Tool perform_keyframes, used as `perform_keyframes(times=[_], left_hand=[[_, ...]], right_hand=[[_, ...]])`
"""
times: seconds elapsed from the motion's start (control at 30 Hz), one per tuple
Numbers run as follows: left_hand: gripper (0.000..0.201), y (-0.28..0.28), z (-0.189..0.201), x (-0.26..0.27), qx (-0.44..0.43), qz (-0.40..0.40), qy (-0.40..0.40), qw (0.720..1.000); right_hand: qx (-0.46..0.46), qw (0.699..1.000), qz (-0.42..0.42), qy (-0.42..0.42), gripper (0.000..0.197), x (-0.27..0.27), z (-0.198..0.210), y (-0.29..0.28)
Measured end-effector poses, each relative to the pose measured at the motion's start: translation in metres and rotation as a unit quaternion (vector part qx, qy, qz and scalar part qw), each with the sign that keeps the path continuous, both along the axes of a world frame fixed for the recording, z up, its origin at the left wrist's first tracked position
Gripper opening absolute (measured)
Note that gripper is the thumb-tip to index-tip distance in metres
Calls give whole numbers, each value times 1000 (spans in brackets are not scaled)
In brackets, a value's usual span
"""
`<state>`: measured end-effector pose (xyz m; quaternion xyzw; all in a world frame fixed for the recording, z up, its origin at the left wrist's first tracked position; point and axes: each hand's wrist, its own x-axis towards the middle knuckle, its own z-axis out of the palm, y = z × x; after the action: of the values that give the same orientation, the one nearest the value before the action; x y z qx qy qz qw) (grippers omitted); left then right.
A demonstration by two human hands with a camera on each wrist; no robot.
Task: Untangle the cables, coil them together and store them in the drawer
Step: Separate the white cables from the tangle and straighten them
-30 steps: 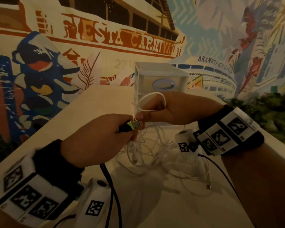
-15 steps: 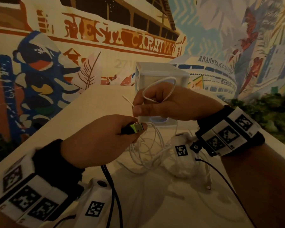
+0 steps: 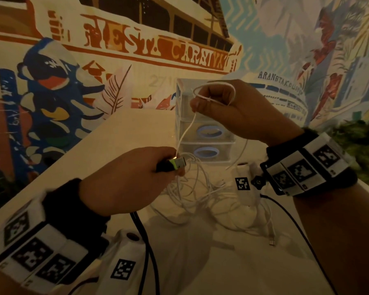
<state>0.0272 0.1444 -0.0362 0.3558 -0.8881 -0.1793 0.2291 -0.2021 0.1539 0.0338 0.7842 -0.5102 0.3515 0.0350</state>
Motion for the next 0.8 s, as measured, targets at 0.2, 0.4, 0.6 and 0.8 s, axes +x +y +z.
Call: perform_keyframes(times=[0.2, 0.4, 0.6, 0.8], left_hand=[[22, 0, 1, 0, -20, 25, 31, 999], [24, 3, 8, 1, -16, 26, 69, 997], [37, 0, 22, 4, 178, 26, 194, 964], [37, 15, 37, 9, 146, 25, 227, 963]], right_hand=[[-37, 997, -53, -35, 31, -16, 10, 1], [-43, 997, -24, -58, 32, -11, 15, 7], [37, 989, 8, -141, 33, -12, 17, 24], [11, 991, -61, -117, 43, -19, -3, 48]])
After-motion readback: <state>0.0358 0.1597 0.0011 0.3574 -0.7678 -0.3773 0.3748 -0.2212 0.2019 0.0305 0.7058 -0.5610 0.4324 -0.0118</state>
